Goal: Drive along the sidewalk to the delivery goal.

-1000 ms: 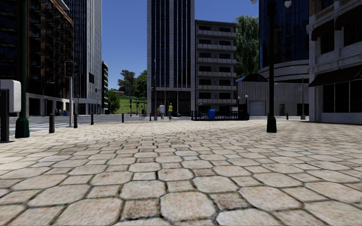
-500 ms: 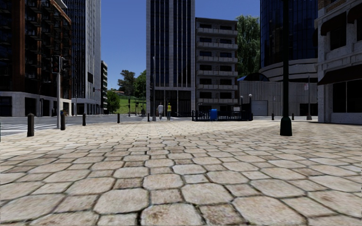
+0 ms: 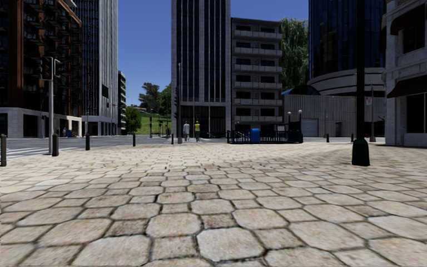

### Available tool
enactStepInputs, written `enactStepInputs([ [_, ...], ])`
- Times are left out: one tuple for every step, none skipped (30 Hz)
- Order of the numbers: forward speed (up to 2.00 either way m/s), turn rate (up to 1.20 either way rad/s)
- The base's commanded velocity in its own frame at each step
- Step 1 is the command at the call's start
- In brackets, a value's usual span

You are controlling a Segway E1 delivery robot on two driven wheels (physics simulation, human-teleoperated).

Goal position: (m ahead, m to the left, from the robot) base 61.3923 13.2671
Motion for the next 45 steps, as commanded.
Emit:
enactStepInputs([
  [2.00, 0.00],
  [2.00, 0.00],
  [2.00, 0.00],
  [2.00, 0.00],
  [2.00, 0.00],
  [2.00, 0.00],
  [2.00, 0.00],
  [2.00, 0.00],
  [2.00, 0.00],
  [2.00, 0.00],
  [2.00, 0.00],
  [2.00, 0.00],
  [2.00, 0.00],
  [2.00, 0.00],
  [2.00, 0.00],
  [2.00, 0.00],
  [2.00, 0.00],
  [2.00, 0.00],
  [2.00, 0.00],
  [2.00, 0.00],
  [2.00, 0.00],
  [2.00, 0.00],
  [2.00, 0.00],
  [2.00, 0.00],
  [2.00, 0.00],
  [2.00, 0.00],
  [2.00, 0.00],
  [2.00, 0.00],
  [2.00, 0.00],
  [2.00, 0.00],
  [2.00, 0.00],
  [2.00, 0.00],
  [2.00, 0.00],
  [2.00, 0.00],
  [2.00, 0.00],
  [2.00, 0.00],
  [2.00, 0.00],
  [2.00, 0.00],
  [2.00, 0.00],
  [2.00, 0.00],
  [2.00, 0.00],
  [2.00, 0.00],
  [2.00, 0.00],
  [2.00, 0.00],
  [2.00, 0.00],
])
